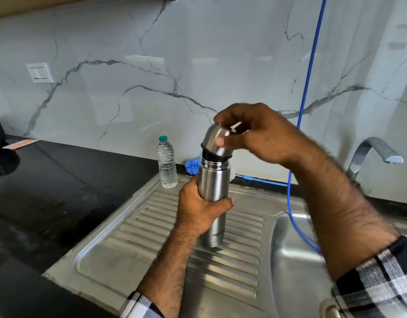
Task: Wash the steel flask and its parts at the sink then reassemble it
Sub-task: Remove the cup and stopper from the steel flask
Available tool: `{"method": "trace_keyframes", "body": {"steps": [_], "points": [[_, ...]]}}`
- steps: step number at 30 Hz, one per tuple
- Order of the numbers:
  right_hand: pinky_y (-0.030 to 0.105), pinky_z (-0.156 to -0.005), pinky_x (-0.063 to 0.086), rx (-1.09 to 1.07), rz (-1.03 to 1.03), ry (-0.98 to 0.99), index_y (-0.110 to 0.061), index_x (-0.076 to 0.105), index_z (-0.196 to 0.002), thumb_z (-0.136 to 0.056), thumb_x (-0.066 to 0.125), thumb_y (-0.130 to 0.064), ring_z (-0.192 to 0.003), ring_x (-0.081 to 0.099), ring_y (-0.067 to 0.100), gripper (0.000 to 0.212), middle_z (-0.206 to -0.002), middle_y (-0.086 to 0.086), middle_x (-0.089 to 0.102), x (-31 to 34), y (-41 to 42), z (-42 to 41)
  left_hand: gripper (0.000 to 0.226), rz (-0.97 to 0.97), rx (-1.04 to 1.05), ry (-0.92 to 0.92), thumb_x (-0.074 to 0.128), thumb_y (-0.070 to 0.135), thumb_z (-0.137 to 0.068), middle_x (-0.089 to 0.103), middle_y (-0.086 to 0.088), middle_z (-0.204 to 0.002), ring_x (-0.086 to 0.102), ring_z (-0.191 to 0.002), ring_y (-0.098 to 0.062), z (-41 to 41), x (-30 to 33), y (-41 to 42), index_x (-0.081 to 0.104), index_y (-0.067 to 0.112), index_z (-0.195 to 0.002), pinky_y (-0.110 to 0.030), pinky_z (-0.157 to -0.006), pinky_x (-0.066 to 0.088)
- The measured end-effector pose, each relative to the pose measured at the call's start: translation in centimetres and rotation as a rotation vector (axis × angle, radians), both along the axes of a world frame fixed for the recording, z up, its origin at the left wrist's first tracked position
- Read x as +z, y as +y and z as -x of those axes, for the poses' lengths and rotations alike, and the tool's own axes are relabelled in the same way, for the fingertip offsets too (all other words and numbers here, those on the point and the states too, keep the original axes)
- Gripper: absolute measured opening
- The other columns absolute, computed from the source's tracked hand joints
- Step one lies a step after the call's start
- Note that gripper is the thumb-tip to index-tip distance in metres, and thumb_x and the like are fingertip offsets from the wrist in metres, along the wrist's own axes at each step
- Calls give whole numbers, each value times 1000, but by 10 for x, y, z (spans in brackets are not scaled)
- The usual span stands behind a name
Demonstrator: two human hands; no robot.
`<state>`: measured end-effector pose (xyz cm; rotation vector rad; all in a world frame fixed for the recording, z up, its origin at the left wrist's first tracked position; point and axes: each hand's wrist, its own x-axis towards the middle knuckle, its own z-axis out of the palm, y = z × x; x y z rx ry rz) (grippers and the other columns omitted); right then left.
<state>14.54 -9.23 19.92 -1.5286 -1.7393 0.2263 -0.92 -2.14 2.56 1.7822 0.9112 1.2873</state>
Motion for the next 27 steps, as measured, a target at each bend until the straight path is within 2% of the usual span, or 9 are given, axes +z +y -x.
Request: {"method": "trace_keyframes", "body": {"steps": [3, 8, 10, 12, 13, 17, 19, 22, 27], "points": [[43, -87, 63, -14, -128, 277, -25, 76, -114, -90, 83, -25, -96, 73, 25, 25, -105, -6, 76, -5, 4, -12, 52, 11, 37, -45, 102, 23, -59, 76, 8, -86, 73, -75, -7, 3, 0, 4, 68, 29, -98, -22, -63, 60], [47, -88, 65, -195, -111, 519, -23, 75, -111, -88, 83, -31, -96, 76, 18, 26, -104, -4, 78, -59, 19, -37, 64, 31, 125, -84, 101, 25, -60, 74, 9, -94, 71, -79, -2, 10, 2, 13, 64, 30, -112, -26, -68, 61], [38, -84, 62, -271, -34, 418, -26, 75, -111, -82, 86, -40, -93, 74, 16, 34, -105, -7, 76, -90, 24, -41, 68, 37, 178, -114, 101, 31, -60, 73, 9, -97, 72, -81, -4, 15, 4, 19, 63, 30, -116, -32, -71, 62], [22, -74, 50, -315, 95, 229, -28, 72, -115, -82, 89, -34, -89, 67, 9, 38, -107, -9, 72, -119, 26, -37, 68, 42, 212, -153, 101, 32, -62, 73, 7, -100, 73, -85, -9, 19, 5, 22, 62, 29, -118, -33, -72, 62], [21, -73, 46, -325, 161, 136, -27, 71, -117, -81, 90, -31, -90, 66, 10, 41, -107, -9, 70, -132, 27, -34, 68, 41, 218, -175, 101, 30, -63, 73, 7, -101, 73, -86, -11, 21, 6, 23, 62, 29, -119, -32, -72, 61], [25, -71, 46, -337, 334, -106, -29, 71, -111, -76, 91, -34, -96, 66, 14, 40, -104, -7, 69, -171, 38, -24, 69, 38, 226, -198, 101, 27, -64, 72, 5, -103, 73, -88, -13, 26, 5, 27, 60, 29, -121, -30, -71, 60], [25, -70, 47, -341, 390, -133, -30, 70, -113, -75, 92, -35, -93, 62, 11, 44, -108, -6, 69, -181, 40, -22, 70, 38, 228, -175, 101, 29, -64, 72, 6, -102, 73, -88, -13, 26, 4, 27, 60, 30, -120, -33, -72, 62], [31, -83, 54, -353, 435, -129, -28, 67, -128, -77, 92, -34, -100, 63, 13, 57, -118, -5, 68, -189, 44, -16, 70, 33, 219, -141, 101, 31, -63, 71, 7, -100, 73, -87, -11, 24, 4, 27, 59, 31, -119, -34, -71, 63], [33, -89, 55, -353, 427, -155, -27, 64, -134, -80, 90, -32, -105, 62, 15, 60, -126, -3, 67, -191, 46, -13, 71, 25, 216, -129, 100, 32, -62, 71, 7, -100, 72, -87, -11, 24, 4, 26, 59, 29, -120, -34, -71, 62]]}}
